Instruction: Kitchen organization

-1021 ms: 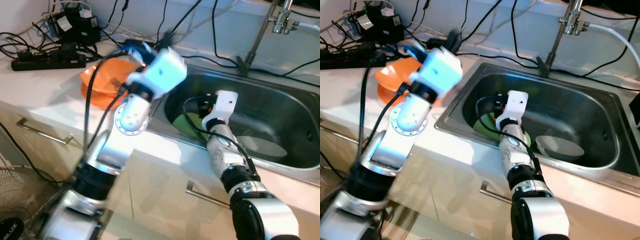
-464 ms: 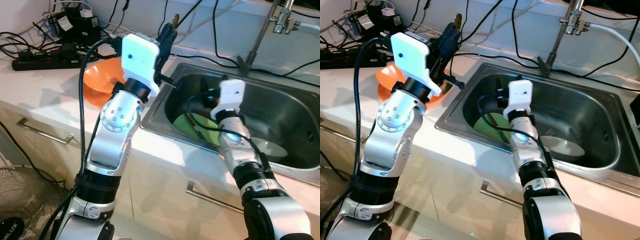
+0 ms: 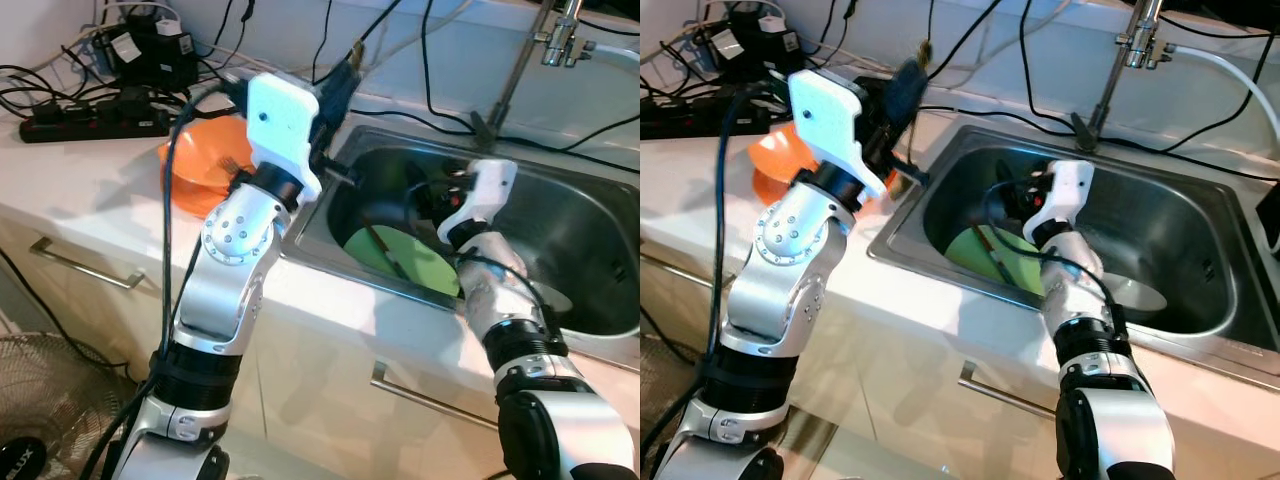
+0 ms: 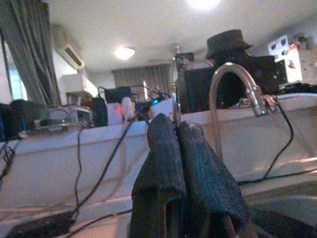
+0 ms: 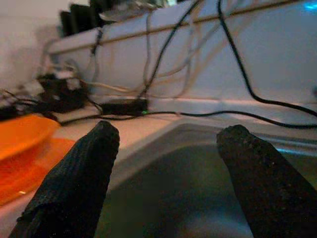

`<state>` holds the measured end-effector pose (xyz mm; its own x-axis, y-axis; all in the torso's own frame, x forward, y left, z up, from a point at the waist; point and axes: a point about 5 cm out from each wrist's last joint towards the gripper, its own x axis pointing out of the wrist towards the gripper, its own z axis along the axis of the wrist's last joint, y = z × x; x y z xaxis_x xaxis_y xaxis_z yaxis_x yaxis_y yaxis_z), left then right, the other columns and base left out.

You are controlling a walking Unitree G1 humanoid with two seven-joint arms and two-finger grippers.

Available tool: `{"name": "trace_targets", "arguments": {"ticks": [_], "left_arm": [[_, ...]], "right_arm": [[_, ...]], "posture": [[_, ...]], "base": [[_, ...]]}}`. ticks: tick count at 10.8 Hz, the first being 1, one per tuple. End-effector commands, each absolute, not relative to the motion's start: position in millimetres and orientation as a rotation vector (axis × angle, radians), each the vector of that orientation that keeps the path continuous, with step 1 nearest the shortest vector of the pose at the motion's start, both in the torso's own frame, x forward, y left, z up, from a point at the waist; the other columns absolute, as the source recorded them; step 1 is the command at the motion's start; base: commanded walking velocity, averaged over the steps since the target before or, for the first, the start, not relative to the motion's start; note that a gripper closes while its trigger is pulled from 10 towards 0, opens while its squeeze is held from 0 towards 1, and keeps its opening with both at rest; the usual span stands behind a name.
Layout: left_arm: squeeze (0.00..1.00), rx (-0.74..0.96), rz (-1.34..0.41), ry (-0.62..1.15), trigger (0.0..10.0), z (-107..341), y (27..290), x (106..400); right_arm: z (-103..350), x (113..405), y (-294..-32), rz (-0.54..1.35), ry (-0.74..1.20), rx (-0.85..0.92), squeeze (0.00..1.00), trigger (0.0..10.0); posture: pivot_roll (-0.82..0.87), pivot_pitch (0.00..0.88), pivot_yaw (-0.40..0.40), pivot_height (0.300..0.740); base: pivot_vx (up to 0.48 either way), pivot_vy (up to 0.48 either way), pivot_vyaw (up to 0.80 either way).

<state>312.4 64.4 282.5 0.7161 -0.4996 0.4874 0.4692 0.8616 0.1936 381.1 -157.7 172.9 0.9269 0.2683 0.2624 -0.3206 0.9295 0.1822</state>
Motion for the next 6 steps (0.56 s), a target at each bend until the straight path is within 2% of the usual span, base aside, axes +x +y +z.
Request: {"name": "trace_targets", "arguments": {"ticks": [1, 3, 6], "left_arm": [[0.00, 0.018, -0.557, -0.508, 10.0, 275.2, 63.5, 314.5], [0.00, -0.121, -0.499, -0.409, 10.0, 257.6, 75.5, 326.2], [0.00, -0.201, -0.498, -0.400, 10.0, 258.3, 81.7, 332.4]], "right_arm": [[177.4, 380.8, -163.4, 0.310, -0.254, 0.250, 0.00, 10.0], [173.8, 379.6, -162.8, 0.334, -0.235, 0.285, 0.00, 10.0], [178.7, 373.7, -153.5, 0.504, -0.256, 0.381, 0.00, 10.0]], "posture": [[0.25, 0.007, -0.049, 0.740], [0.25, 0.001, -0.045, 0.740], [0.25, 0.003, -0.047, 0.740]], "base": [[0.000, 0.000, 0.00], [0.000, 0.000, 0.00], [0.000, 0.000, 0.00]]}}
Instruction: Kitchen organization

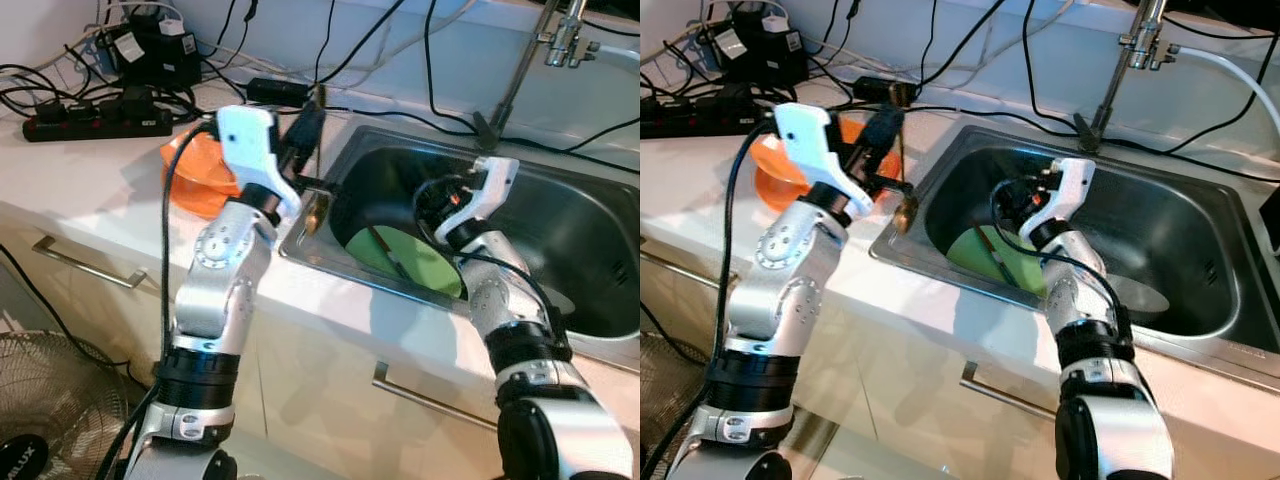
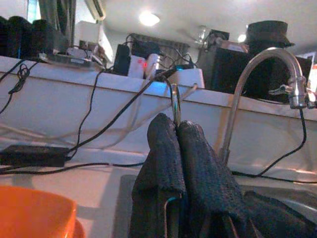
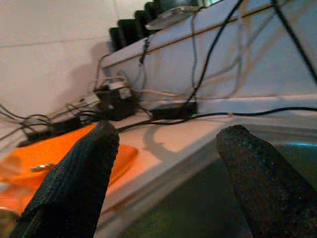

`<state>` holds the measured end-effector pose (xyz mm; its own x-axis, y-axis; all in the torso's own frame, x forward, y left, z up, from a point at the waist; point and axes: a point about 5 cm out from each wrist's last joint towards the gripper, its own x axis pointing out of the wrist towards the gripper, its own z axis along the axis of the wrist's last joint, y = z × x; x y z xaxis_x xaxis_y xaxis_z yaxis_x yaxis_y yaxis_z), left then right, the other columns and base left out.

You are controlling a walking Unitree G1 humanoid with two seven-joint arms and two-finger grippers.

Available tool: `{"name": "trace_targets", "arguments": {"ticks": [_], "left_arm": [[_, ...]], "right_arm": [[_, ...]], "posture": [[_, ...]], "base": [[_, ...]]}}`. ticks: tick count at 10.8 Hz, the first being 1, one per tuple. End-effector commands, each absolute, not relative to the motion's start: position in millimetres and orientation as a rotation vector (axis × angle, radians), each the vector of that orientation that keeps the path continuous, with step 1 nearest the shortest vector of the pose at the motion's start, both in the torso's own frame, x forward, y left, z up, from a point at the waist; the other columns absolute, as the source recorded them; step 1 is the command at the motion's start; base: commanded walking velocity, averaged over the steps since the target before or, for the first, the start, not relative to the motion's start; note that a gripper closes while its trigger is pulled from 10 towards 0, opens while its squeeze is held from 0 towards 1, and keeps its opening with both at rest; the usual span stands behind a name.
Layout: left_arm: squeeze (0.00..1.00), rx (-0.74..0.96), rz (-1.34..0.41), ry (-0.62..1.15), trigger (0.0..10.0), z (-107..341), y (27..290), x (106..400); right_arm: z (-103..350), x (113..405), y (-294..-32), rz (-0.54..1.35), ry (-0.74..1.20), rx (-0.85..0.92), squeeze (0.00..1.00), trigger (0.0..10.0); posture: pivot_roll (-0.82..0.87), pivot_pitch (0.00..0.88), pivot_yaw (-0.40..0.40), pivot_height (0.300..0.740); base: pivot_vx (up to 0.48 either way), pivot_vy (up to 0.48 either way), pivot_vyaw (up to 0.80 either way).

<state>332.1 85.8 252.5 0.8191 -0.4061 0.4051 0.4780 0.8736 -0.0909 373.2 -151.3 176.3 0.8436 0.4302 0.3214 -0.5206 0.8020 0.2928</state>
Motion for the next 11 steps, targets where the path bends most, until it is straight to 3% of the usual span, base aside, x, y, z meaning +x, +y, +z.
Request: {"name": "trace_targets", "arguments": {"ticks": [1, 5, 11], "left_arm": [[0.00, -0.197, -0.509, -0.401, 10.0, 259.2, 80.3, 333.3], [0.00, -0.242, -0.536, -0.370, 10.0, 248.5, 74.1, 332.7], [0.00, -0.249, -0.568, -0.353, 10.0, 247.7, 72.7, 334.2]], "right_arm": [[179.2, 368.7, -150.1, 0.583, -0.263, 0.407, 0.00, 10.0], [179.6, 362.3, -141.3, 0.640, -0.269, 0.423, 0.00, 10.0], [182.4, 340.5, -125.4, 0.879, -0.279, 0.397, 0.00, 10.0]], "posture": [[0.24, 0.013, -0.044, 0.740], [0.24, 0.019, -0.037, 0.740], [0.23, 0.024, -0.037, 0.740]], "base": [[0.000, 0.000, 0.00], [0.000, 0.000, 0.00], [0.000, 0.000, 0.00]]}}
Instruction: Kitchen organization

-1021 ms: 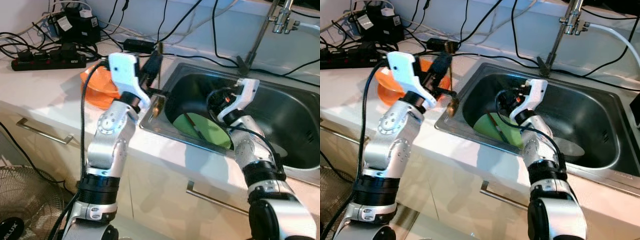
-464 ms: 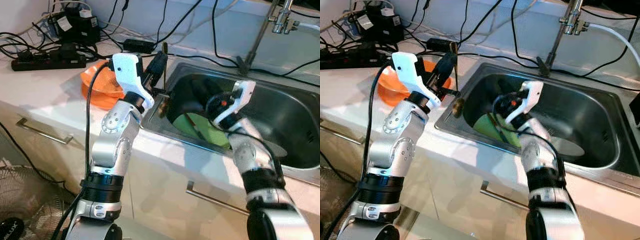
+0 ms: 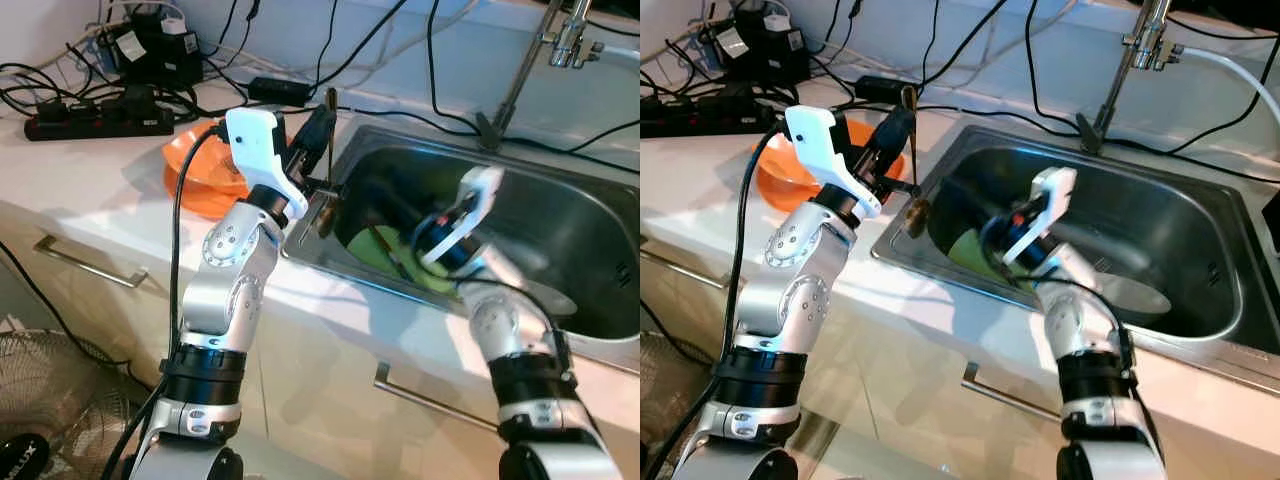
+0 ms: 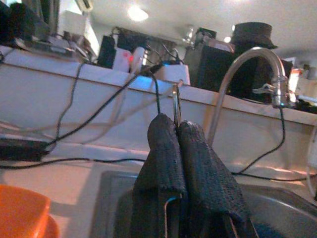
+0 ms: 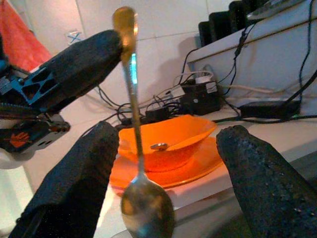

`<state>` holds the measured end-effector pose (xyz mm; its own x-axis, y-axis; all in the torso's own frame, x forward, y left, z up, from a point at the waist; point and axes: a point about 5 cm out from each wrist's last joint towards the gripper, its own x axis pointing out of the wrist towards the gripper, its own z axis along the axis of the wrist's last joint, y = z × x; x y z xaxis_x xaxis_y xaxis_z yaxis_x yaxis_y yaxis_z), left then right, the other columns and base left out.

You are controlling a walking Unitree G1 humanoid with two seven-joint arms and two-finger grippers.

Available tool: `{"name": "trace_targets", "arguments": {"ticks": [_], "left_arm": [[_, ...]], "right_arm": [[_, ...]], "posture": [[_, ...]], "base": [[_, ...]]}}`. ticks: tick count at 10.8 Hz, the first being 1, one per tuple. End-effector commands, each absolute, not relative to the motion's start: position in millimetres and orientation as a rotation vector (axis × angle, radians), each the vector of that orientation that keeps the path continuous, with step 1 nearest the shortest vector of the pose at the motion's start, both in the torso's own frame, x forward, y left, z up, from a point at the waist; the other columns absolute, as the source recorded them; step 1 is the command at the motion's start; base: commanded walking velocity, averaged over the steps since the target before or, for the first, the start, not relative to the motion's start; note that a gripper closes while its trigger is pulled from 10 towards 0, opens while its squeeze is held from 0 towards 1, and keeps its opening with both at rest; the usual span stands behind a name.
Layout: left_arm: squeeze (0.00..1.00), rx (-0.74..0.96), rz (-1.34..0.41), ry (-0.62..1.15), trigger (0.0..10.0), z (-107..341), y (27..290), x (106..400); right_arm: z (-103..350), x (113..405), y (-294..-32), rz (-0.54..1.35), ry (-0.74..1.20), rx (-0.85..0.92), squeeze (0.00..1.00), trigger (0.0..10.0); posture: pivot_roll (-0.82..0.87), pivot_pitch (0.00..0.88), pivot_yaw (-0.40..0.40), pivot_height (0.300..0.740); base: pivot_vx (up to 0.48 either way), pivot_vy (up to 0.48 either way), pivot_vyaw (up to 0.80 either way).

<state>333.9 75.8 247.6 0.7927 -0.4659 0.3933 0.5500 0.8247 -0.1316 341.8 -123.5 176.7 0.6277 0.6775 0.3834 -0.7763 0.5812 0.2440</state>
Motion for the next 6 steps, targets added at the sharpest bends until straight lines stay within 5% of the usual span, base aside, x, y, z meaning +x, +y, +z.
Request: {"name": "trace_targets", "arguments": {"ticks": [1, 6], "left_arm": [[0.00, -0.258, -0.628, -0.338, 10.0, 248.0, 66.5, 330.5], [0.00, -0.254, -0.789, -0.300, 10.0, 244.6, 52.8, 317.6]], "right_arm": [[181.5, 340.2, -120.7, 0.883, -0.273, 0.394, 0.00, 10.0], [182.5, 339.6, -113.5, 0.882, -0.269, 0.402, 0.00, 10.0]], "posture": [[0.24, 0.026, -0.038, 0.740], [0.24, 0.026, -0.034, 0.740]], "base": [[0.000, 0.000, 0.00], [0.000, 0.000, 0.00]]}}
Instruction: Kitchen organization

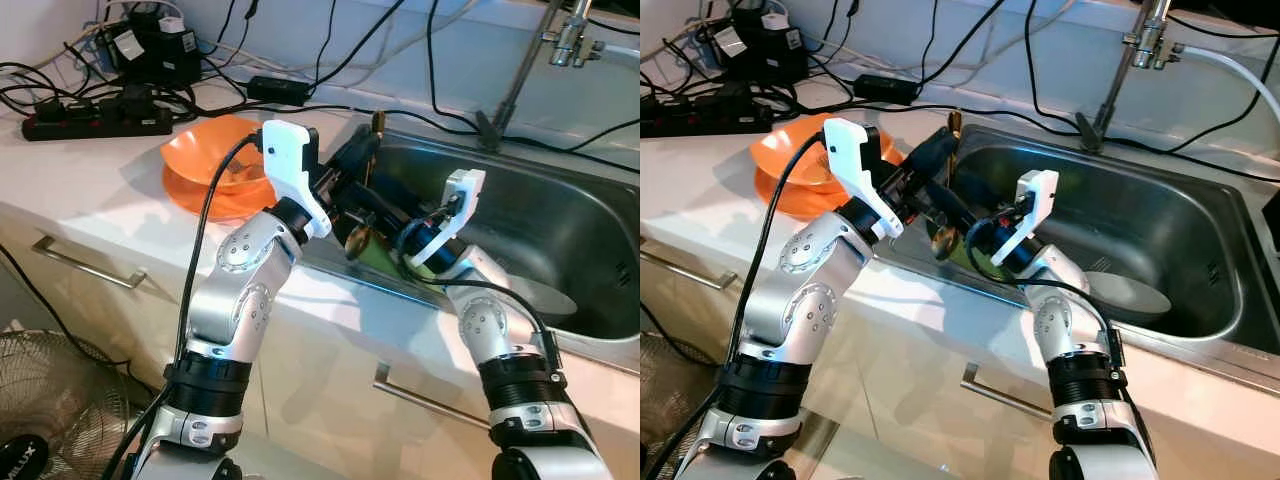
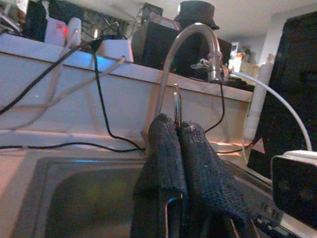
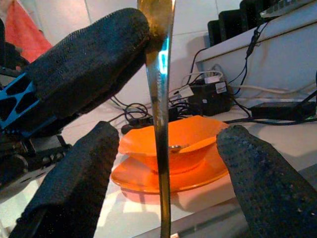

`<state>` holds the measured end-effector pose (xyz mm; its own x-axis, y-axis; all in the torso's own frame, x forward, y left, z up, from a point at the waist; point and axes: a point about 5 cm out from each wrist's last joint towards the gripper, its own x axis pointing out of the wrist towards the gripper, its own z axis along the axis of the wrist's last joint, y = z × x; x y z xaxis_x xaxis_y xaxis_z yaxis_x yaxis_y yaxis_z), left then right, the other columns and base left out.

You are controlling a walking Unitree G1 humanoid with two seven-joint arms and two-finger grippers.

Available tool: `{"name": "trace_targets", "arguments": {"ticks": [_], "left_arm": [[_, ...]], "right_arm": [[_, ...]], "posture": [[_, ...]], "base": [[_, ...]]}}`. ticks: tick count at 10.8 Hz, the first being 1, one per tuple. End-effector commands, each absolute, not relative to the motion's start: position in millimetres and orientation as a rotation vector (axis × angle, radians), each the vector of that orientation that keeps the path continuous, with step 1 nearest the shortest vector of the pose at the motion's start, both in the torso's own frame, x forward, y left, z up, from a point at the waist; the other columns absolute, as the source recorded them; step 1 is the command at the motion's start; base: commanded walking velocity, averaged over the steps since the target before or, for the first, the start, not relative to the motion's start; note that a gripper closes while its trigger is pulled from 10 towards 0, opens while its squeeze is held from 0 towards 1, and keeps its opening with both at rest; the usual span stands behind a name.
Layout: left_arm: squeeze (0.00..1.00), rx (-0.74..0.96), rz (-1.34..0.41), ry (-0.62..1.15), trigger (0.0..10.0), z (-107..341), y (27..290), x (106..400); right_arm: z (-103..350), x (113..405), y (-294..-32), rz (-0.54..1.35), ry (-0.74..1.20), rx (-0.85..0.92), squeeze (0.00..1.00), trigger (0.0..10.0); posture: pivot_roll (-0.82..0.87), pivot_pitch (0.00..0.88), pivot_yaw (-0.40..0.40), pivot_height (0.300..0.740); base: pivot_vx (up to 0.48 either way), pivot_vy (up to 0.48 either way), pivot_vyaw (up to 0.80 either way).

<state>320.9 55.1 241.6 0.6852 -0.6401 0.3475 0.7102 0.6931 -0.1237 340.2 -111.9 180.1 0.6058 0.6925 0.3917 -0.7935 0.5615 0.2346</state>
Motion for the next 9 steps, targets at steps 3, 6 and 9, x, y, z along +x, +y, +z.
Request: {"name": "trace_targets", "arguments": {"ticks": [3, 6, 9], "left_arm": [[0.00, -0.251, -0.820, -0.294, 10.0, 244.3, 50.0, 313.7], [0.00, -0.252, -0.842, -0.294, 10.0, 245.4, 47.8, 311.2], [0.00, -0.246, -0.844, -0.294, 10.0, 245.7, 48.1, 311.1]], "right_arm": [[181.1, 338.7, -108.8, 0.882, -0.266, 0.404, 0.00, 10.0], [176.9, 340.0, -106.0, 0.860, -0.248, 0.390, 0.00, 10.0], [174.3, 343.4, -106.6, 0.823, -0.234, 0.375, 0.00, 0.0]], "posture": [[0.24, 0.027, -0.031, 0.740], [0.24, 0.024, -0.022, 0.740], [0.25, 0.020, -0.021, 0.740]], "base": [[0.000, 0.000, 0.00], [0.000, 0.000, 0.00], [0.000, 0.000, 0.00]]}}
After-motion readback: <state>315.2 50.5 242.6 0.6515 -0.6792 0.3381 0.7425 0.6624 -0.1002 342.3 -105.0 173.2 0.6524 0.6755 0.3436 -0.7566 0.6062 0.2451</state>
